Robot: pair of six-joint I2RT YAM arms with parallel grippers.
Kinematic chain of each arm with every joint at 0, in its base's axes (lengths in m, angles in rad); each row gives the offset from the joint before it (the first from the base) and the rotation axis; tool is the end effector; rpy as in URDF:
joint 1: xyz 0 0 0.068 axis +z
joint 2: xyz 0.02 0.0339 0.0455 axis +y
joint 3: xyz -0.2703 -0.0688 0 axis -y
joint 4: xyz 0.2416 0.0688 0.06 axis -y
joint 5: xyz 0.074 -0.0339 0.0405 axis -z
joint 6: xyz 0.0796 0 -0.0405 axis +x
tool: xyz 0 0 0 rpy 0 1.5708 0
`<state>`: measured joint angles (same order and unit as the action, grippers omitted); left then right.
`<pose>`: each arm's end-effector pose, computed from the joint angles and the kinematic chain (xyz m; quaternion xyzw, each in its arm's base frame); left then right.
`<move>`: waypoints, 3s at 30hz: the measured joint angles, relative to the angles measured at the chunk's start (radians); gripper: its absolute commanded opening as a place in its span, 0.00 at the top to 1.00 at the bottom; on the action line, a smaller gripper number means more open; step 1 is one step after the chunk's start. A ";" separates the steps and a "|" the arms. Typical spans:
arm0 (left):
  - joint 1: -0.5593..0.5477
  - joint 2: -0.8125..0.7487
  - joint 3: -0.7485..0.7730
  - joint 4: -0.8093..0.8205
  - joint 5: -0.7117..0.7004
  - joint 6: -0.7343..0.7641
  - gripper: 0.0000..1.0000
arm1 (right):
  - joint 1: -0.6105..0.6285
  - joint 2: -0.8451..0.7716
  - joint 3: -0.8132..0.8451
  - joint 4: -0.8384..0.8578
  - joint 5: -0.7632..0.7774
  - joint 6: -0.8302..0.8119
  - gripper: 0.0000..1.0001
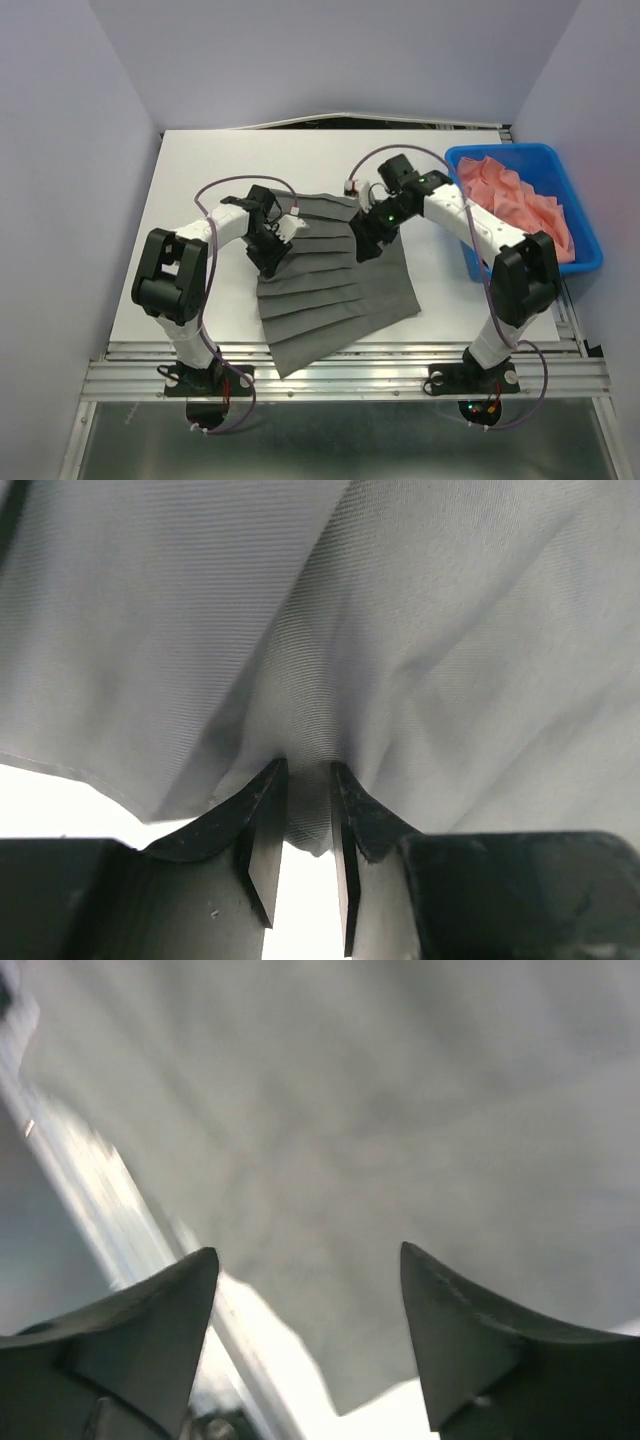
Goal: Fold and stack the skirts
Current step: Flatten the skirt out, then fold the skirt
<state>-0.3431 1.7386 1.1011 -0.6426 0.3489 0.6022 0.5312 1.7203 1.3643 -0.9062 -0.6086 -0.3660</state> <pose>0.3088 -0.1392 0.1419 0.4660 0.8562 -0.1519 0.1636 0.2787 0.2165 0.2201 -0.4504 0.8295 0.3072 0.1217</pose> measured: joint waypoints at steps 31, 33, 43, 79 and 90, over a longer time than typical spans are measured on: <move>0.238 0.638 0.996 0.010 0.252 -0.165 0.31 | -0.341 0.570 0.565 0.001 0.193 -0.183 0.34; 0.237 0.649 0.993 0.010 0.252 -0.161 0.31 | -0.341 0.572 0.552 -0.002 0.188 -0.202 0.36; 0.231 0.623 0.874 -0.002 0.254 -0.068 0.59 | -0.342 0.577 0.552 -0.007 0.163 -0.244 0.28; 0.232 0.620 0.918 -0.121 0.192 0.045 1.00 | -0.307 0.725 0.788 -0.054 0.092 -0.261 0.99; 0.264 0.661 1.287 -0.025 0.194 -0.060 1.00 | -0.322 0.729 0.924 0.065 0.176 -0.143 0.99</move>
<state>-0.0795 2.4001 2.3886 -0.6678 0.5430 0.5423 0.2096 2.4493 2.2883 -0.8413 -0.4324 -0.5087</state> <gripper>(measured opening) 0.166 0.100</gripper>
